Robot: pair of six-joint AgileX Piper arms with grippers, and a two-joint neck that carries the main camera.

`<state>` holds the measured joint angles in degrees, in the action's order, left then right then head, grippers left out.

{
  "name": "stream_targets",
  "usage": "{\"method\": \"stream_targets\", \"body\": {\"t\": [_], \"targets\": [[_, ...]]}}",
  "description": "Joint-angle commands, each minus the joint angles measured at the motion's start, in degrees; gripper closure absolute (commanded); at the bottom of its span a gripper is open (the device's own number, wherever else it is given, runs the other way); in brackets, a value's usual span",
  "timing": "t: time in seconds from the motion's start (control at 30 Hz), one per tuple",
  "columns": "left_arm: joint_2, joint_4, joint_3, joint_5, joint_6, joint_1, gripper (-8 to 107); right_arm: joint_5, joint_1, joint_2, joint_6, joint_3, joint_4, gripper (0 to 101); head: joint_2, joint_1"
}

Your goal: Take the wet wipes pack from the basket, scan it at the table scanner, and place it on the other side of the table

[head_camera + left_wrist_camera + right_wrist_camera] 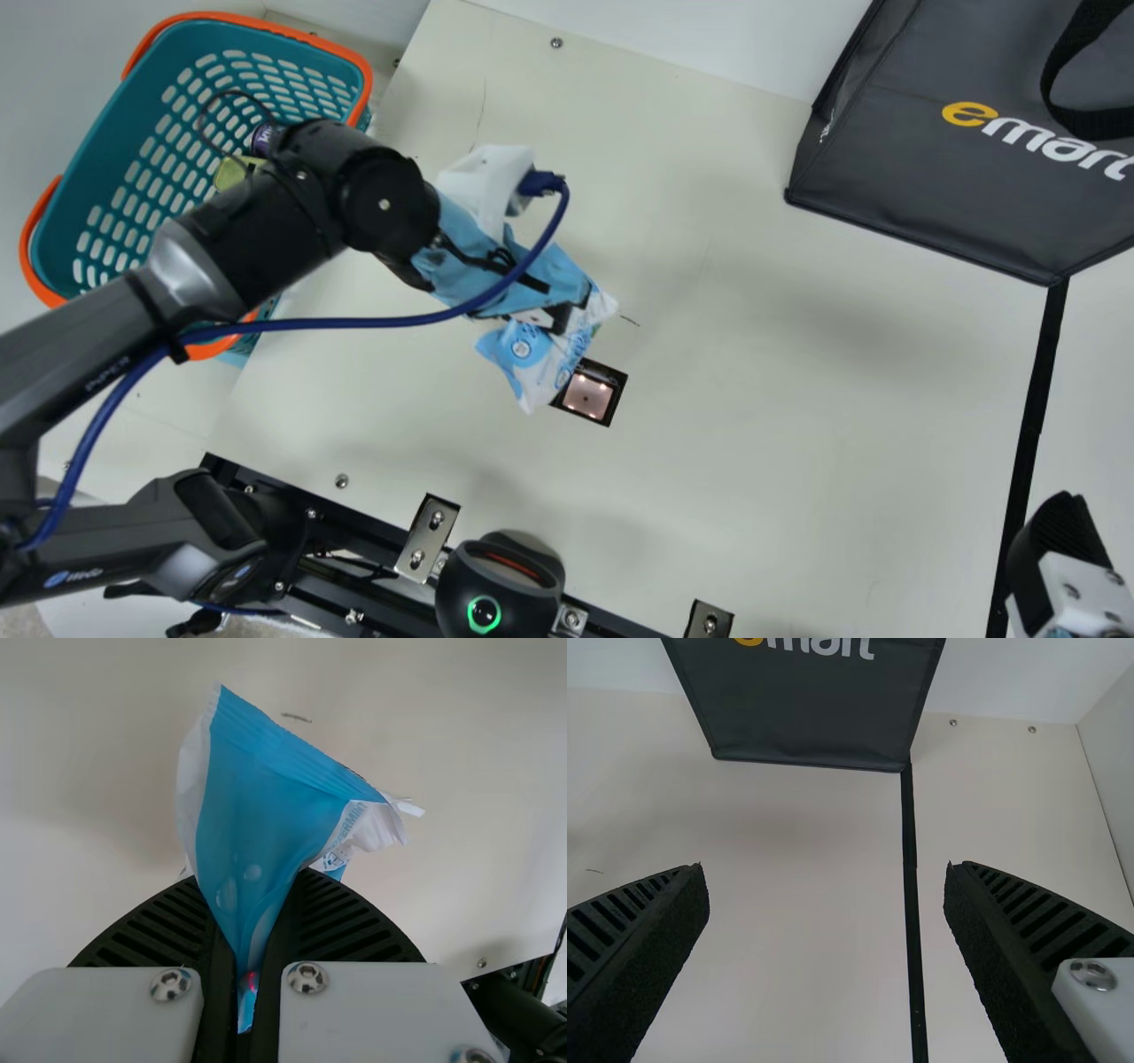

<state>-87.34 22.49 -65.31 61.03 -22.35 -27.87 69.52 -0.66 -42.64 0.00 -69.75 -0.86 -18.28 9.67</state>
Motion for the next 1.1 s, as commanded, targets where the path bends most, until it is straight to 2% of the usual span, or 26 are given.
{"method": "stream_targets", "body": {"t": [0.0,0.5,1.07], "targets": [[-0.64,0.54,0.31,-0.44,-1.87,-0.86,107,0.0,0.0,0.0,0.0,0.0,0.0,6,-0.14,-1.75],[-5.37,4.17,3.88,-6.53,-9.62,-3.82,107,0.0,0.0,0.0,0.0,0.0,0.0,6,-0.14,-1.75],[-6.02,3.16,6.61,-11.53,-11.36,-3.48,50,0.0,0.0,0.0,0.0,0.0,0.06,6,-0.14,-1.75]]}}
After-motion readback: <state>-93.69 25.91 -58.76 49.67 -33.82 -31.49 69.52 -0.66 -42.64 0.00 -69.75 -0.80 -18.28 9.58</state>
